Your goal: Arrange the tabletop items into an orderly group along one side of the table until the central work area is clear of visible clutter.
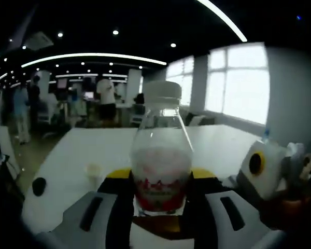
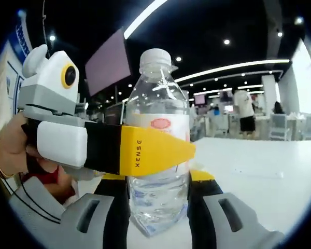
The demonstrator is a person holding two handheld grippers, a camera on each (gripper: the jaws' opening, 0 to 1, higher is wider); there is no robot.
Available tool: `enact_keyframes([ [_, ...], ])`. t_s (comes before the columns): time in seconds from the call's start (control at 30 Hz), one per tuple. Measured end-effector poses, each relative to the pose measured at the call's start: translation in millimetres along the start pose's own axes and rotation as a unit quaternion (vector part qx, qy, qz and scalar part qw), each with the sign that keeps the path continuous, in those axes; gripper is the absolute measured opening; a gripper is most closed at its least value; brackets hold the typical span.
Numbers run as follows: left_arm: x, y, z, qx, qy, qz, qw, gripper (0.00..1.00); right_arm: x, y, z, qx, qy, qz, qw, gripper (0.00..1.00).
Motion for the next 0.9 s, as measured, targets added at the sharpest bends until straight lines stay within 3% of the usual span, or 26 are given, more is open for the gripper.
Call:
enact_keyframes([
  [0.33, -4.5, -2.0, -0.2, 0.007, -0.006, -0.004, 1.0, 0.36, 0.3, -6.7, 4.2, 0.003, 0.012, -0.012, 0.9999, 0.47],
  [0.4, -5.5, 0.3, 0.4, 0.004, -0.005, -0.012, 0.9999, 0.36, 4.5, -10.4, 4.7, 0.008, 0.016, 0.0, 0.9998, 0.53],
  [0.6, -12.4, -1.7, -0.7, 0.011, -0.017, -0.009, 0.9998, 0.36, 13.8, 2.2, 6.2, -0.029, 0.023, 0.019, 0.9991, 0.75],
  [0.9, -33.4, -8.5, 0.1, 0.019, -0.043, -0.014, 0.9988, 0.36, 10.6, 16.7, 5.1, -0.065, 0.014, 0.004, 0.9978, 0.92],
])
Point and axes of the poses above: the point that each gripper's makers call its tool centre point, and the gripper's own axes: z roughly forward along the fingers, x roughly to its right, y roughly out of its underside, the point moved 2 cm from there along -z, roughly backward along the fingers, and after that the axes turned 13 degrees about -x, right-handed, at the moved point
